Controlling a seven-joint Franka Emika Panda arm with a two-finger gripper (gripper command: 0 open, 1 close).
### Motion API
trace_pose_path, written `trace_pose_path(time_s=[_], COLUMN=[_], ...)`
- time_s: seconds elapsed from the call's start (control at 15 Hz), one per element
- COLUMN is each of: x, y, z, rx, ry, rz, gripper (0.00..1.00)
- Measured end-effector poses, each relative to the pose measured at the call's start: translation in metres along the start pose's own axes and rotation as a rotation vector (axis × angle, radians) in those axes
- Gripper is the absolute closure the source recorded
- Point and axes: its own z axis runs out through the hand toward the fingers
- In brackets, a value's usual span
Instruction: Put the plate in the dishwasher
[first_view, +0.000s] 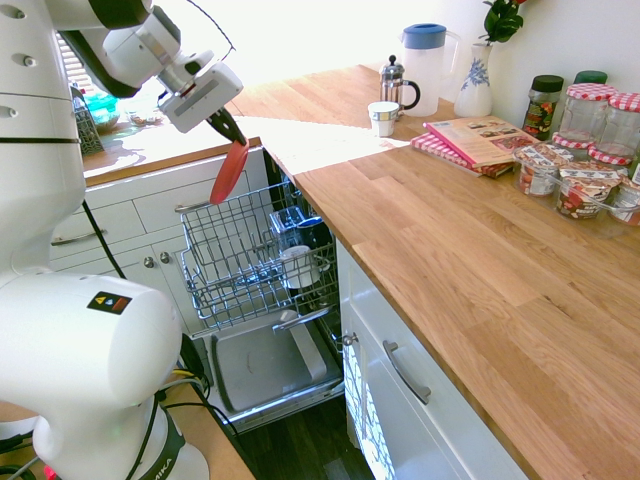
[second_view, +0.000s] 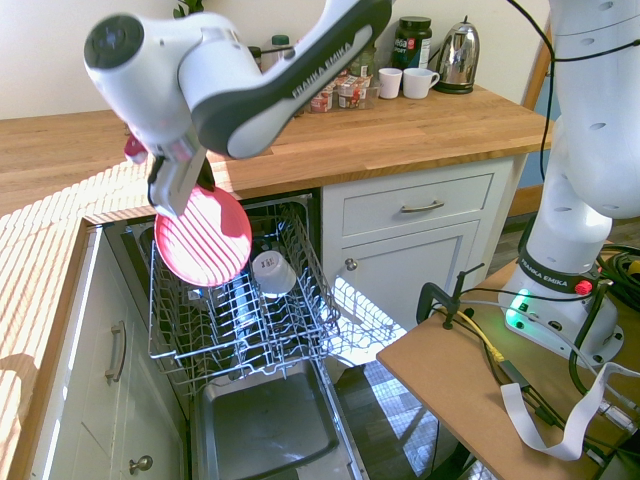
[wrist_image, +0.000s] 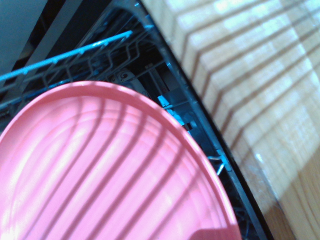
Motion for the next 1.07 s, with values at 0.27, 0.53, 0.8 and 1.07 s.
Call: trace_pose_path(time_s=[0.27,0.53,0.8,1.07], x=[-0.057,-0.082,-0.105,-0.134], y=[-0.042,-0.072,-0.082,-0.093], z=[0.026,0.044,0.074,0.093], rx=[-0.065,-0.154,-0.176,-0.176], ry=[0.204,0.386,0.347,0.268], rz=[-0.196,-0.306,-0.328,-0.322], gripper=[1.0,1.0,1.0,0.0])
